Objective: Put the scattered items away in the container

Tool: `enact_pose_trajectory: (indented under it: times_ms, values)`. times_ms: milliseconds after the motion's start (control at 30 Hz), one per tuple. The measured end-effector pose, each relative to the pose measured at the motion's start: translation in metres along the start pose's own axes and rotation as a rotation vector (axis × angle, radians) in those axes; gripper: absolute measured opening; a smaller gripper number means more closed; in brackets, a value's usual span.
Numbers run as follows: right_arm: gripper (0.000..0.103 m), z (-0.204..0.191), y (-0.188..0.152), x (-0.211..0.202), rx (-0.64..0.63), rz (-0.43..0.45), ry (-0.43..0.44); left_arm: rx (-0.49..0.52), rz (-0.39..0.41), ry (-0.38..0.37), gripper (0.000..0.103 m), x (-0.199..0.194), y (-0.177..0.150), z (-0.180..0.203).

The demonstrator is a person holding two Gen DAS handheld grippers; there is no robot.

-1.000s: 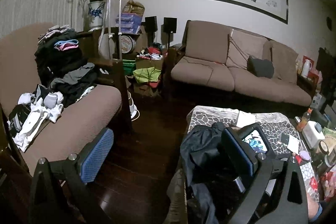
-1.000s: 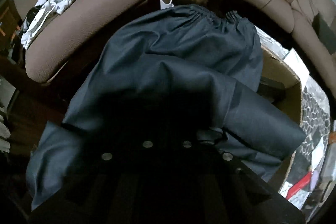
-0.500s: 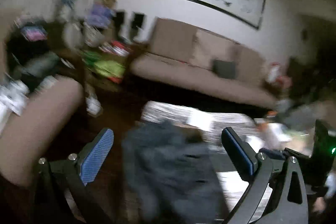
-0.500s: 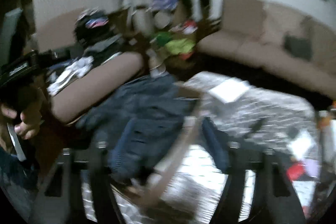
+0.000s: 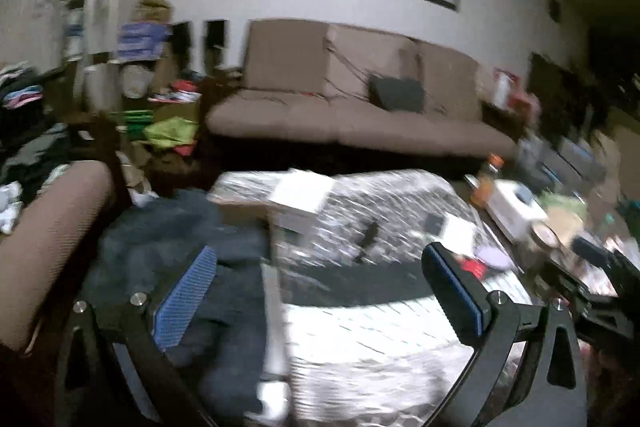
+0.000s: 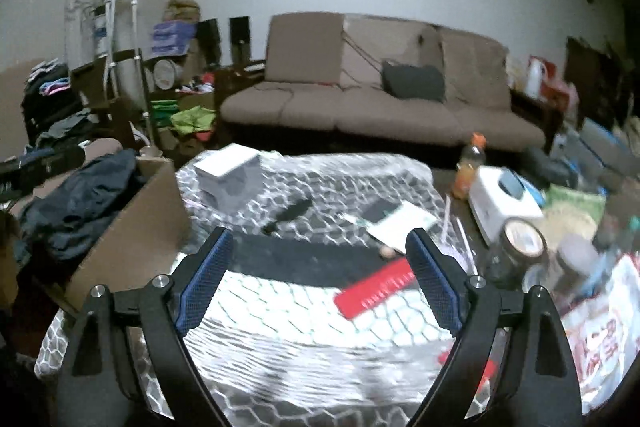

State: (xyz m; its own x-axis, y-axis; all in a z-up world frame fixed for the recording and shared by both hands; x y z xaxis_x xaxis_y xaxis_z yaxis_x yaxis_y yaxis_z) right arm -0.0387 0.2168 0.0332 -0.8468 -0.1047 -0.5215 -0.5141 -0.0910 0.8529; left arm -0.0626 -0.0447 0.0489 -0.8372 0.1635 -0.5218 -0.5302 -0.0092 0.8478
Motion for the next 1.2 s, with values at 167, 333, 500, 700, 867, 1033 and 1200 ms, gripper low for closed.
enact_pose_trajectory:
  times_ms: [167,333,500,700,867,1033,1200]
  values:
    - [0.087,0.05,-0.018,-0.011,0.037,-0.026,-0.025,0.056,-0.013,0.011,0.103,0.015,-0.016,0.039]
    - [0.087,0.079,-0.034,-0.011,0.041,-0.056,-0.058,0.108,-0.068,0.028,0.103,0.034,-0.03,0.058]
    - [0.087,0.103,-0.045,-0.006,0.069,-0.103,-0.068,0.112,-0.115,0.035,0.103,0.049,-0.043,0.068]
    - [0.087,0.126,-0.045,-0.01,0.108,-0.109,-0.088,0.116,-0.135,0.025,0.103,0.056,-0.049,0.07]
    - [0.087,0.141,-0.047,-0.011,0.145,-0.118,-0.092,0.12,-0.136,0.007,0.103,0.057,-0.05,0.07]
    - [0.087,0.145,-0.05,-0.01,0.167,-0.133,-0.081,0.151,-0.147,0.016,0.103,0.06,-0.053,0.076]
    - [0.087,0.126,-0.051,-0.009,0.119,-0.138,-0.077,0.143,-0.168,0.064,0.103,0.059,-0.056,0.08]
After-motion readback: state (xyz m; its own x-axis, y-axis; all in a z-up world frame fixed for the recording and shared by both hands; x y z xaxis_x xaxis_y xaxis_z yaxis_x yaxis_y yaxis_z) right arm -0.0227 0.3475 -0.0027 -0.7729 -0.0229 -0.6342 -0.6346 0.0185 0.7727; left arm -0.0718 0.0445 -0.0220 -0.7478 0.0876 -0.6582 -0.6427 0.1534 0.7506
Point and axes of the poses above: each gripper's, at about its wrist camera, not at the fingertips, and x roughly the way its jaws point, z to its right, y to its top, the point moved 1 cm from there along x, roughly the way its jaws point
